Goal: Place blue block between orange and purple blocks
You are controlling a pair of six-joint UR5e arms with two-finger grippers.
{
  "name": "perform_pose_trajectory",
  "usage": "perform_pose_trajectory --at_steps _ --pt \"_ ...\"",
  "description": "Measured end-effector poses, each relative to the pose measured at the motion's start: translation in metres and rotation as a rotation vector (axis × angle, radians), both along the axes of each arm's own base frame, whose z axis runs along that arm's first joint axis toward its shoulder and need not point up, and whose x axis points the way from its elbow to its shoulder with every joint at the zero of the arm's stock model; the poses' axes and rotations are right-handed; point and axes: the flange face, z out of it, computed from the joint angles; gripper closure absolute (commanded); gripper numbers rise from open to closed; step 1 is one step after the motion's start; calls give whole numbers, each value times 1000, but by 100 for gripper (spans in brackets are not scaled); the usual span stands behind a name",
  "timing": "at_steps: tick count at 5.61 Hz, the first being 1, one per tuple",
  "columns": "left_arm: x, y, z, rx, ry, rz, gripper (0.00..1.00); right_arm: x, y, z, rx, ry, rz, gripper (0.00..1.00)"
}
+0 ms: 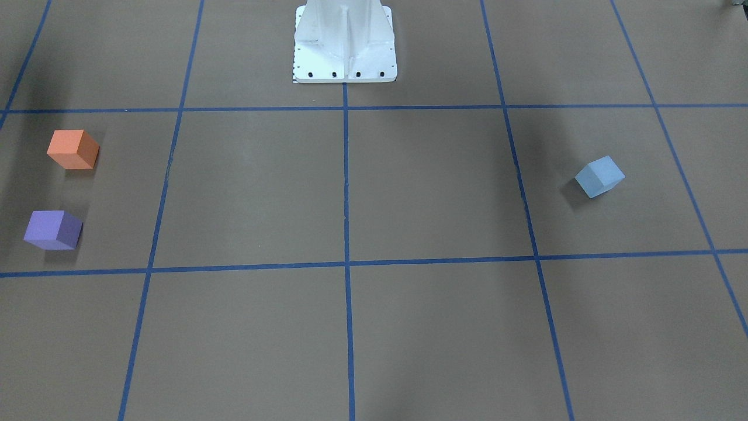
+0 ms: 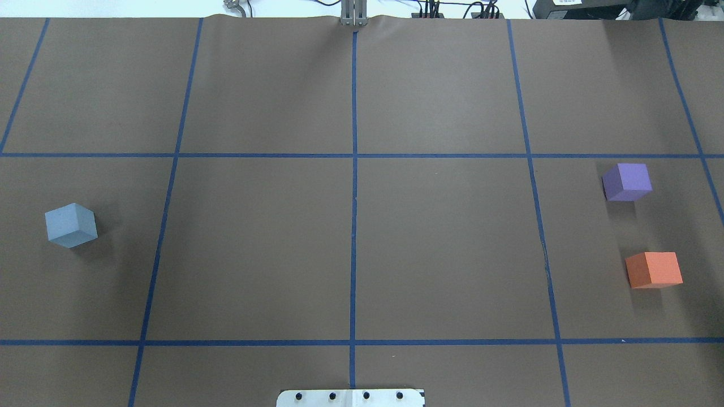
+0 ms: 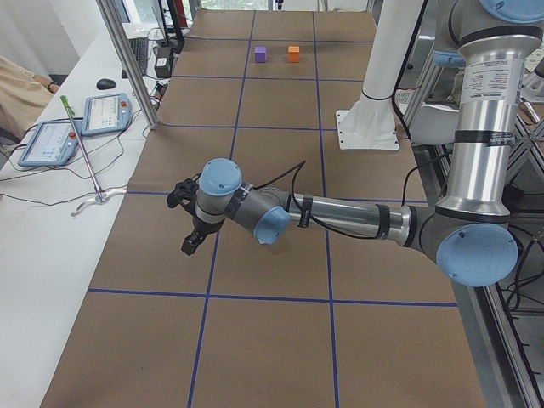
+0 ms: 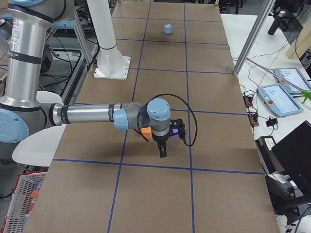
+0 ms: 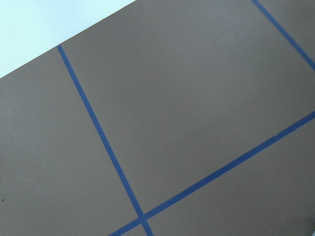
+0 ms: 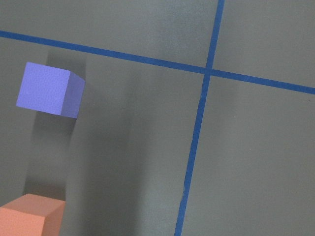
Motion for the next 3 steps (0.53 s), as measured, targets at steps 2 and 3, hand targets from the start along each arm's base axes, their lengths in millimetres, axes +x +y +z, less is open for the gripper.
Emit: perform_pose_trajectory --at_steps 2,3 --pt "72 28 13 -228 129 -78 0 0 1 1 -2 0 -1 0" --pt "98 54 22 -372 219 -168 0 0 1 2 -4 1 -1 0"
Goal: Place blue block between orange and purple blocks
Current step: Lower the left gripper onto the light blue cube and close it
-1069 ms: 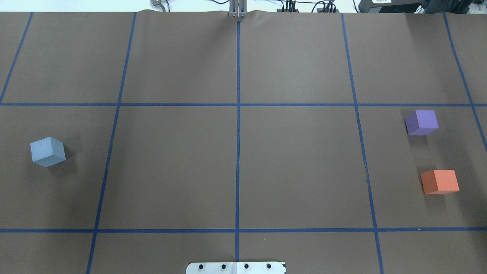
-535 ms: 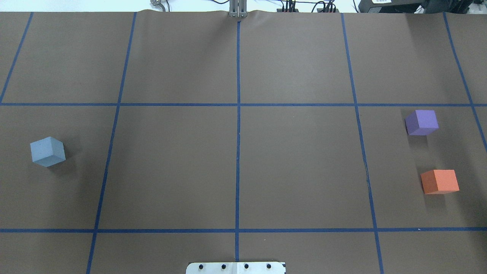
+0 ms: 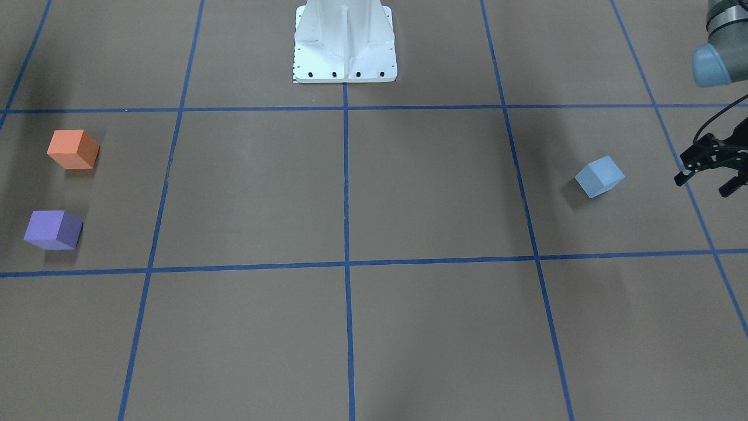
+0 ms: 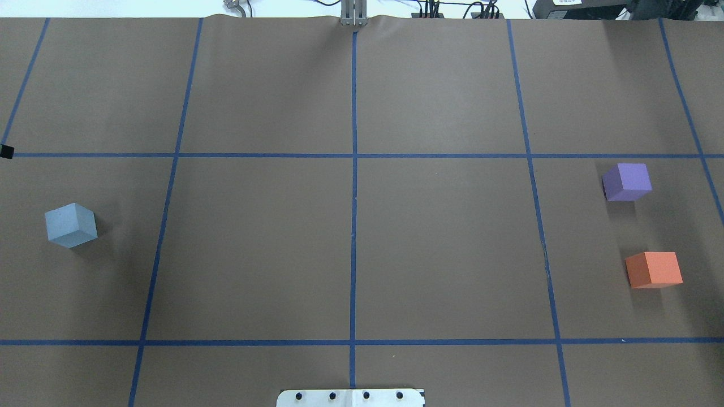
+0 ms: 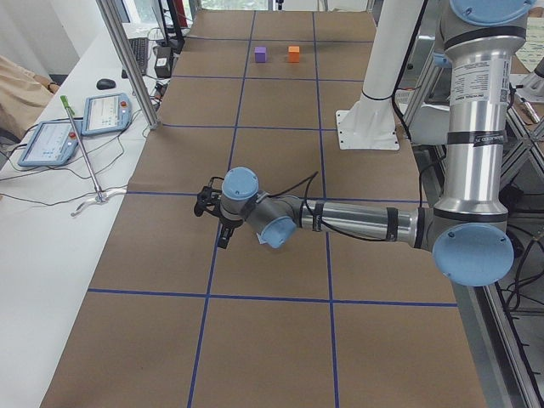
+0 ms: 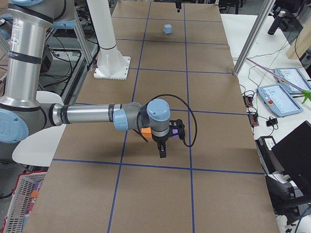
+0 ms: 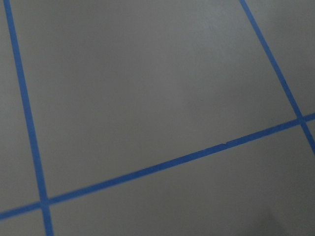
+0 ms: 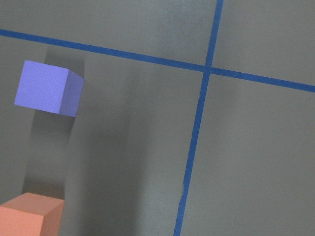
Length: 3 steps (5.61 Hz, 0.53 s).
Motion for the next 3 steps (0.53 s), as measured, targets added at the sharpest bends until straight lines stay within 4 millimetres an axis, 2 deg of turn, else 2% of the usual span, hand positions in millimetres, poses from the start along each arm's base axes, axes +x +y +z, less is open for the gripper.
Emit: perform_pose_trajectory --at_steps 1,3 --pt "26 18 4 -115 51 -74 0 0 1 2 -3 1 0 0" --pt "101 45 -1 -231 48 -172 0 0 1 3 -3 3 -1 0"
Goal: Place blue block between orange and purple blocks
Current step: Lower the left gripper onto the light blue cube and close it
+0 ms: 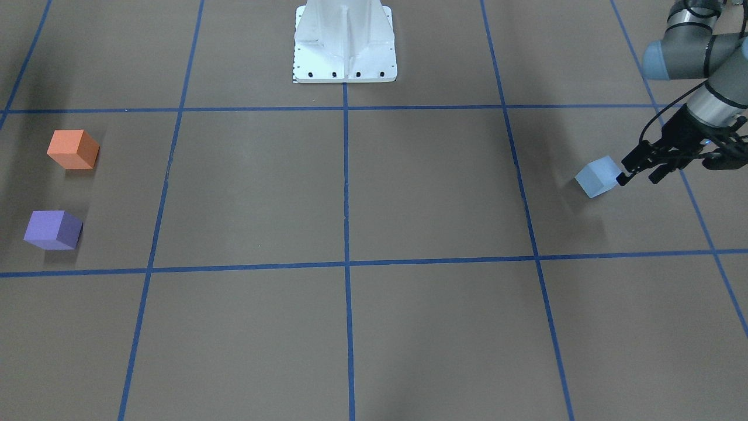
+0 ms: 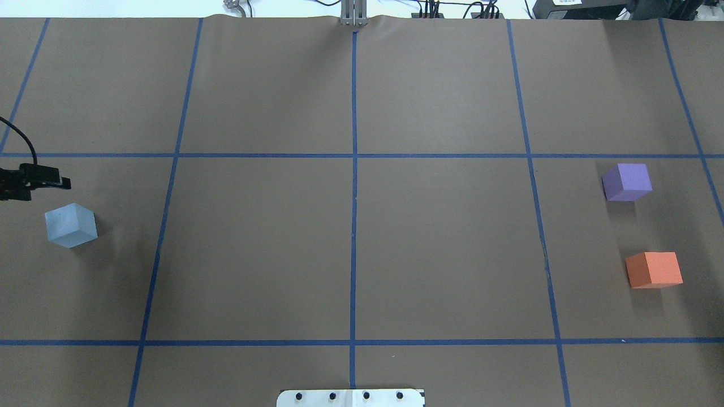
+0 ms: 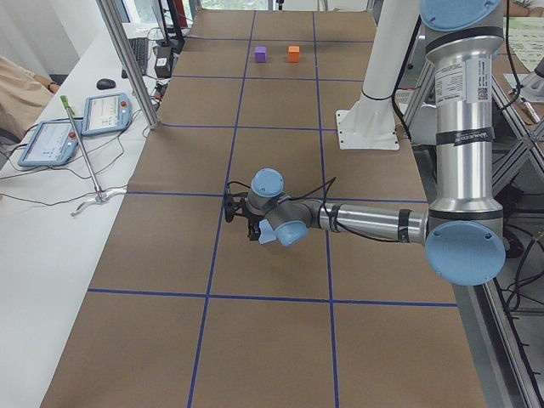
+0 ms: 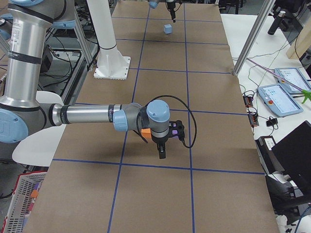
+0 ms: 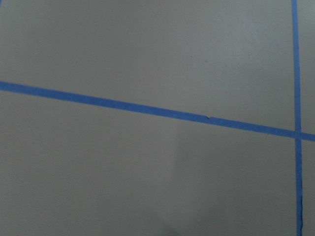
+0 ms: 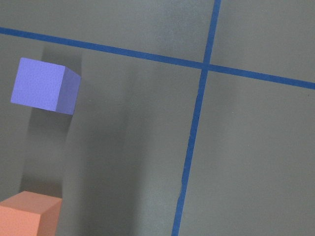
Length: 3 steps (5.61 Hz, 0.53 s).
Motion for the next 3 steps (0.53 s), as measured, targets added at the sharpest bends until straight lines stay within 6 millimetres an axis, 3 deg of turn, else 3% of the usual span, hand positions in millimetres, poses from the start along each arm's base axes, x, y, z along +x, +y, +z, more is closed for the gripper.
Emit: perform_pose_trajectory --at_steps 1,3 --pt "18 22 10 -28 -28 2 0 0 0 0 2 0 0 0" --pt "19 57 13 -52 -60 44 0 0 0 -1 3 0 -1 0"
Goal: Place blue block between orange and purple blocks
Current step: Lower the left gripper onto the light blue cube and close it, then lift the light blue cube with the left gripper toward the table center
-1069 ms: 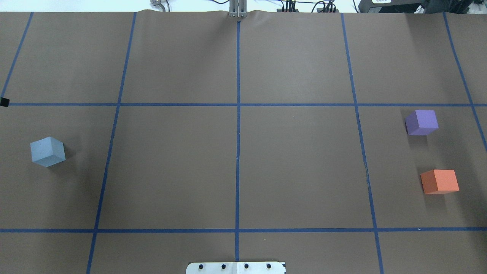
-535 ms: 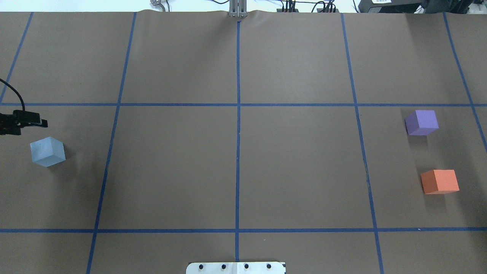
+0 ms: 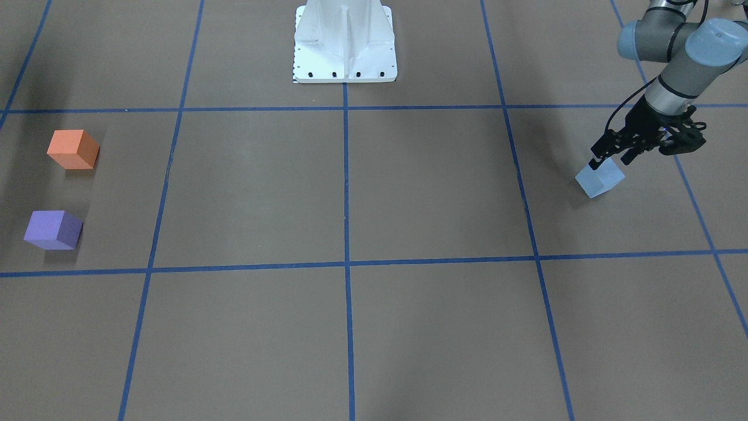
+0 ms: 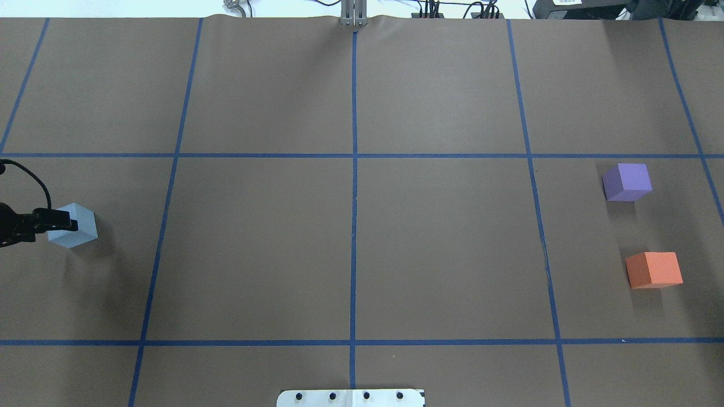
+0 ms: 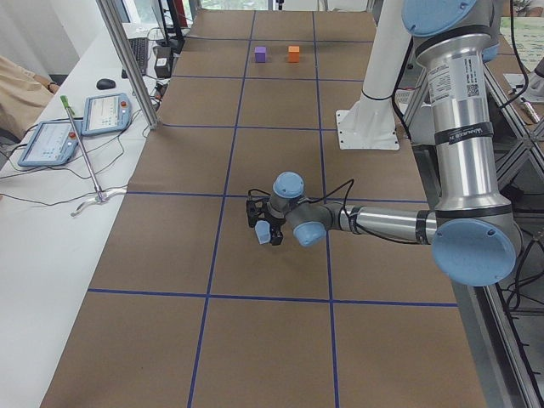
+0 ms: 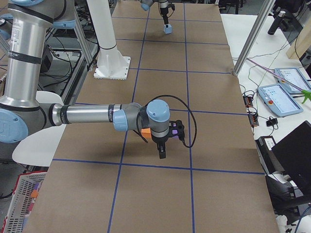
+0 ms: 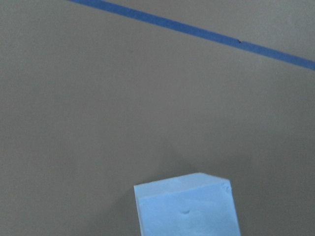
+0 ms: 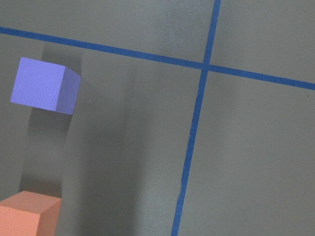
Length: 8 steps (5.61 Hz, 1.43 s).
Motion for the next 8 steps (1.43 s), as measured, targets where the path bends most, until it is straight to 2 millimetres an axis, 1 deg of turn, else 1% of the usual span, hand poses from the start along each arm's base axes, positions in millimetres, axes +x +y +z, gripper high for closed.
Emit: perform_pose_trajectory --at_steps 1,2,3,5,6,7,8 --pt "1 5 -7 -14 -15 10 0 0 0 0 8 -1 0 0" --pt "3 5 -10 -25 -25 14 0 0 0 2 22 -1 1 0" --pt "7 0 -12 -39 -38 14 0 0 0 4 27 -1 2 0" --pt "22 -18 -24 -37 -71 31 0 0 0 6 28 -1 2 0" --pt "28 -25 -24 -32 -90 46 0 0 0 6 27 -1 2 0" --pt "29 -28 -13 -19 -120 69 0 0 0 6 28 -1 2 0" --pt "29 -30 -1 -6 -146 88 17 0 0 6 28 -1 2 0"
